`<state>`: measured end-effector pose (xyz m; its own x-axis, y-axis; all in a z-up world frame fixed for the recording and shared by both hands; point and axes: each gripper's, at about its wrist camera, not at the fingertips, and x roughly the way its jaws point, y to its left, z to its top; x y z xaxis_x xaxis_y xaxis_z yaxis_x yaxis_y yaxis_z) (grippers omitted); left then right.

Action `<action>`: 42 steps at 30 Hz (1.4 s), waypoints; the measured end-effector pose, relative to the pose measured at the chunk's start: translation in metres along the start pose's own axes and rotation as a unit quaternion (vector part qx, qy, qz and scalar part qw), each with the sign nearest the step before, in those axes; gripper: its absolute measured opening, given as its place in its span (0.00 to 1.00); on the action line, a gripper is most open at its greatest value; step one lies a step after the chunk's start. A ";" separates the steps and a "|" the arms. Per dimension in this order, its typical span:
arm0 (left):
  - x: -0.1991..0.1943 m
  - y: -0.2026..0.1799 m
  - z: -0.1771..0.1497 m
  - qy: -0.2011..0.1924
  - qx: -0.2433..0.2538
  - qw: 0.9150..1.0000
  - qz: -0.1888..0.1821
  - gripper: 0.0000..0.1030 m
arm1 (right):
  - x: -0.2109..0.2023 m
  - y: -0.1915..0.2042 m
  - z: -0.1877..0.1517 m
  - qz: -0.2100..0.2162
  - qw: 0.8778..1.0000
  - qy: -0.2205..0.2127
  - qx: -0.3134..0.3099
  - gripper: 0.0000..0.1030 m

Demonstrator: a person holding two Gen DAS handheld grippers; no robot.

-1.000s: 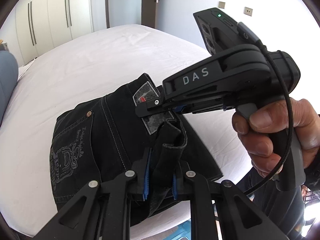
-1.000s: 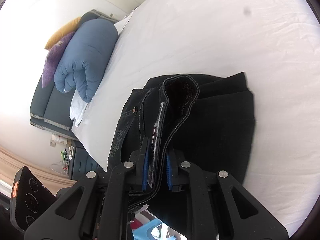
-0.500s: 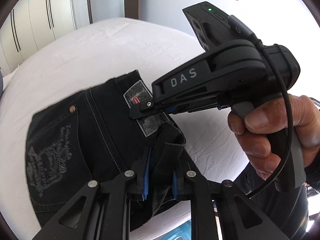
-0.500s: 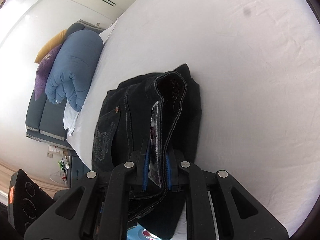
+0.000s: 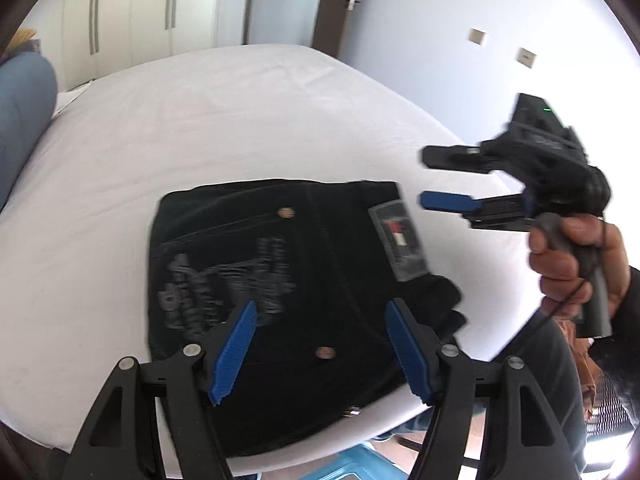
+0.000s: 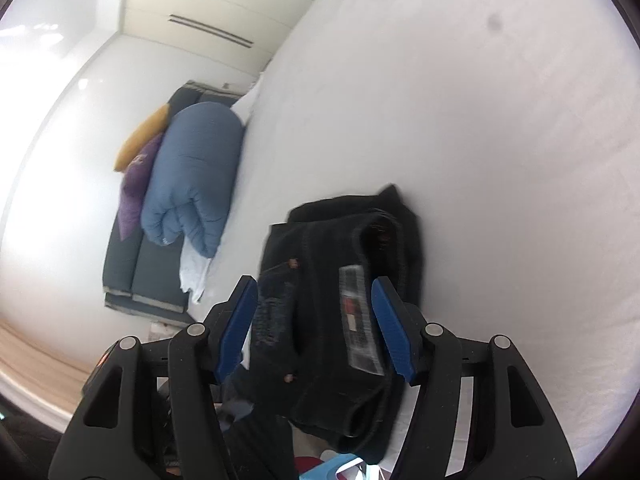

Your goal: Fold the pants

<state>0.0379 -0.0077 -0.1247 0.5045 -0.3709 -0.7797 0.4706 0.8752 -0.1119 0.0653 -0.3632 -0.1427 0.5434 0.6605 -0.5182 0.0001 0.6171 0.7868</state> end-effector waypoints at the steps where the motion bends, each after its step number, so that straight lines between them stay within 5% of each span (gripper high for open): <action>1: 0.007 0.015 0.003 0.017 -0.012 1.000 0.011 0.67 | 0.007 0.010 0.004 0.011 1.000 0.008 -0.013 0.57; 6: 0.053 0.051 0.001 0.104 0.005 0.994 0.039 0.67 | 0.066 0.010 0.012 0.017 0.997 0.079 -0.014 0.57; 8: 0.058 0.050 0.000 0.111 0.009 0.993 0.040 0.67 | 0.090 -0.013 0.008 -0.018 0.993 0.115 0.011 0.55; 10: 0.059 0.047 0.001 0.115 0.017 0.992 0.041 0.67 | 0.087 -0.012 -0.003 0.001 0.996 0.094 0.011 0.55; 16: 0.066 0.056 0.003 0.118 0.012 0.992 0.034 0.67 | 0.077 0.002 -0.053 -0.008 0.989 0.146 -0.014 0.56; 22: 0.065 0.059 0.002 0.116 0.012 0.993 0.032 0.67 | 0.042 -0.006 -0.100 0.018 0.994 0.103 0.015 0.56; 26: 0.059 0.056 -0.004 0.115 0.012 0.993 0.032 0.67 | 0.020 -0.001 -0.108 -0.006 0.995 0.096 0.011 0.56; 32: 0.061 0.050 -0.005 0.114 0.013 0.993 0.032 0.67 | 0.005 0.033 -0.097 0.028 0.996 0.080 -0.036 0.58; 36: 0.044 0.044 -0.005 0.096 -0.008 0.995 0.019 0.67 | 0.044 0.000 -0.106 -0.038 0.991 0.129 -0.022 0.59; 38: 0.024 0.055 0.004 0.080 -0.023 0.996 0.022 0.73 | 0.036 0.009 -0.104 -0.027 0.993 0.111 -0.034 0.59; 40: 0.007 0.078 0.011 0.054 -0.048 0.997 0.025 0.95 | 0.021 0.021 -0.101 -0.027 0.994 0.093 -0.048 0.62; 42: 0.002 0.100 0.016 0.040 -0.069 0.996 0.029 1.00 | 0.001 0.027 -0.093 -0.020 0.996 0.059 -0.057 0.71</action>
<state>0.0974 0.0743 -0.1274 0.4666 -0.2967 -0.8332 0.3353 0.9311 -0.1437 -0.0124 -0.3065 -0.1532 0.4425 0.6753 -0.5900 -0.0796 0.6849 0.7243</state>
